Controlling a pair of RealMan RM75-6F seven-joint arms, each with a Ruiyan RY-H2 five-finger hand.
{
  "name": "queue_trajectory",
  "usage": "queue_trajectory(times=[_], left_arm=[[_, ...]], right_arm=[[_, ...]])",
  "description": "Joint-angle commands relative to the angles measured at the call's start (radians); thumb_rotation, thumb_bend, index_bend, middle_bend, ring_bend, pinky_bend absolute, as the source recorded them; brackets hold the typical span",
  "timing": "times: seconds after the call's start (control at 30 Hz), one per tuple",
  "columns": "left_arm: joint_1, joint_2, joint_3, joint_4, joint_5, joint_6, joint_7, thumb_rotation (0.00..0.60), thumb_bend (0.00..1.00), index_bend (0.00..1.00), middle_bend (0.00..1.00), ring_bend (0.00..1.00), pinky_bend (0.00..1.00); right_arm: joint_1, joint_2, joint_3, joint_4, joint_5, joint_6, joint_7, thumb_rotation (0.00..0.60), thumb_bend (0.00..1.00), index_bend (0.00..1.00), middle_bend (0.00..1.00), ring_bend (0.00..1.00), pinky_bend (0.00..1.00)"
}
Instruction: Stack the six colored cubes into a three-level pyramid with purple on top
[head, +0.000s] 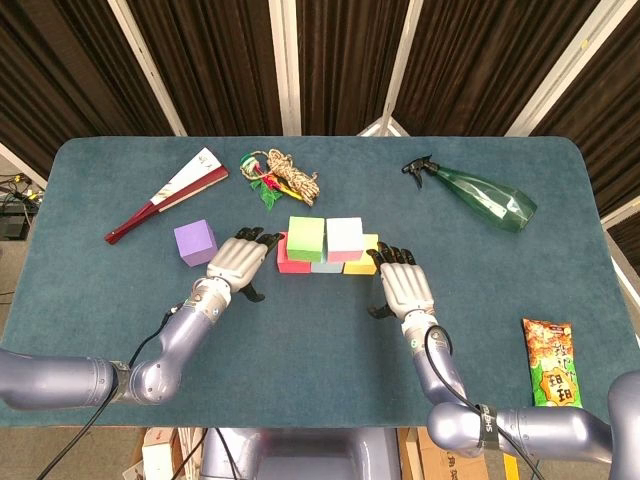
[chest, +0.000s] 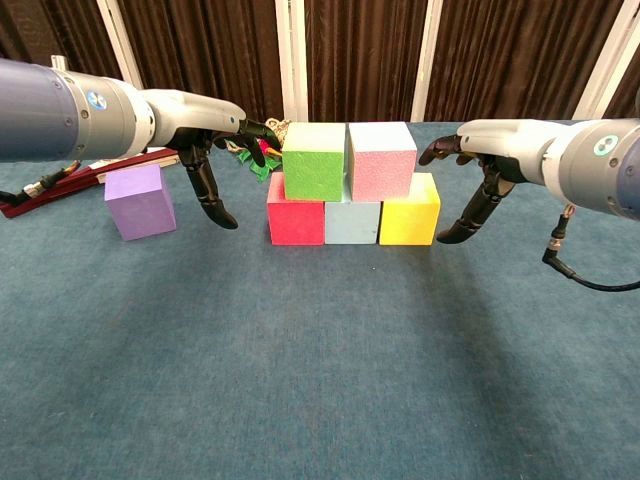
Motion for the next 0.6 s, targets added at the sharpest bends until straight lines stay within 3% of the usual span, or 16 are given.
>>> queue_trajectory(times=[0.03,0.6], left_arm=[[0.0,-0.002,0.0,0.002,0.0,0.0,0.0,0.6,0.21,0.07,0.13,0.0,0.0],[-0.006,-0.012,-0.003,0.003,0.001,-0.001,0.003,0.6,0.21,0.07,0.13,0.0,0.0]], right_arm=[[0.0,0.001,0.0,-0.001,-0.001,-0.001,0.002,0.6,0.25,0.14,0.05,0.05,0.0],[0.012,-0.003,0.002,-0.003,0.005,-0.002,0.003,0.6,0.25,0.14,0.05,0.05,0.0]])
